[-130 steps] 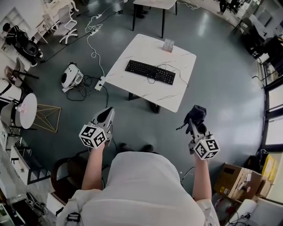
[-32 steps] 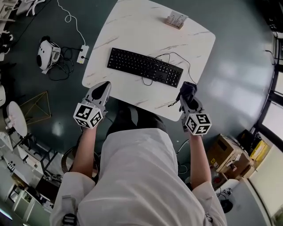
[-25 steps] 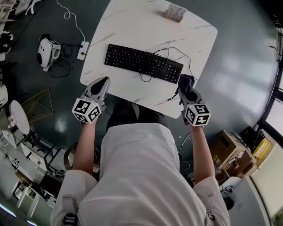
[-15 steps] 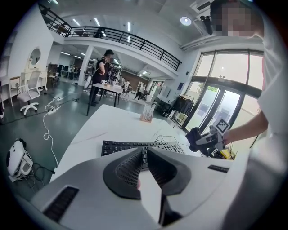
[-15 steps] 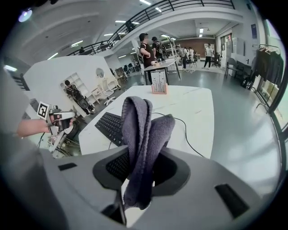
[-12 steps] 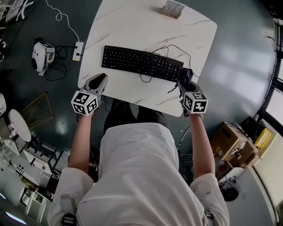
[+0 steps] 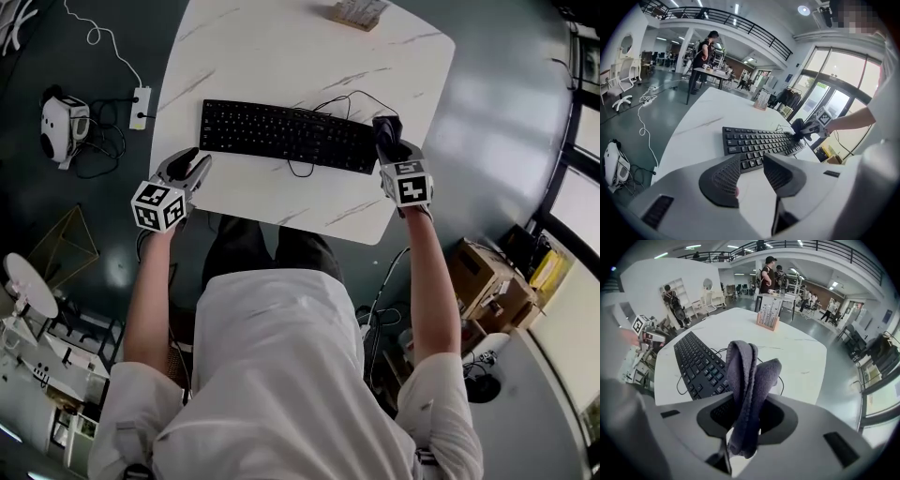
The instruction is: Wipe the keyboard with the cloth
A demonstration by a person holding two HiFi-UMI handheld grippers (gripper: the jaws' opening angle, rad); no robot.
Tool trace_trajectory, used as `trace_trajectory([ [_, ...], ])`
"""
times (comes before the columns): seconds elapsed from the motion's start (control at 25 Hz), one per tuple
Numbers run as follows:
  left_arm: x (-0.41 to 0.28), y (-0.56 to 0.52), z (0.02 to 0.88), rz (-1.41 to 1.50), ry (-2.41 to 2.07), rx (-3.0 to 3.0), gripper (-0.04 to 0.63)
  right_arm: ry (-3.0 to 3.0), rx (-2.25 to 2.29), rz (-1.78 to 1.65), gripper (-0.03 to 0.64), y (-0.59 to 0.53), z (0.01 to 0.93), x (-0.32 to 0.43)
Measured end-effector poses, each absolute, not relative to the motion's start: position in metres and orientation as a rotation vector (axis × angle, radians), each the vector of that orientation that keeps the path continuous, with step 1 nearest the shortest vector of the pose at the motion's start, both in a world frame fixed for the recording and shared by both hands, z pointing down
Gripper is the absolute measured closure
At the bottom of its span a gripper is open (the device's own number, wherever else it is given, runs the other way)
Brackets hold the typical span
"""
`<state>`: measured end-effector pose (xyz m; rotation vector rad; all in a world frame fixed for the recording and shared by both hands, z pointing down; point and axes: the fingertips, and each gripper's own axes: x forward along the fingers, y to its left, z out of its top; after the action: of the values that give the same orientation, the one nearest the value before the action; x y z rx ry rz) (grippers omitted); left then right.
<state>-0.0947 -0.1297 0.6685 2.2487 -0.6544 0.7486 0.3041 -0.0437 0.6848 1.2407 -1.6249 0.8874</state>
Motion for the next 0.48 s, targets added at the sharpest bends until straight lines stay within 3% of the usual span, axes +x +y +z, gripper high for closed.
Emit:
trace_trajectory([
  [0.48,-0.093,-0.133,0.704,0.793,-0.63,2.189,0.423,-1.596,1.088,0.835,0.499,-0.032,0.708,0.283],
])
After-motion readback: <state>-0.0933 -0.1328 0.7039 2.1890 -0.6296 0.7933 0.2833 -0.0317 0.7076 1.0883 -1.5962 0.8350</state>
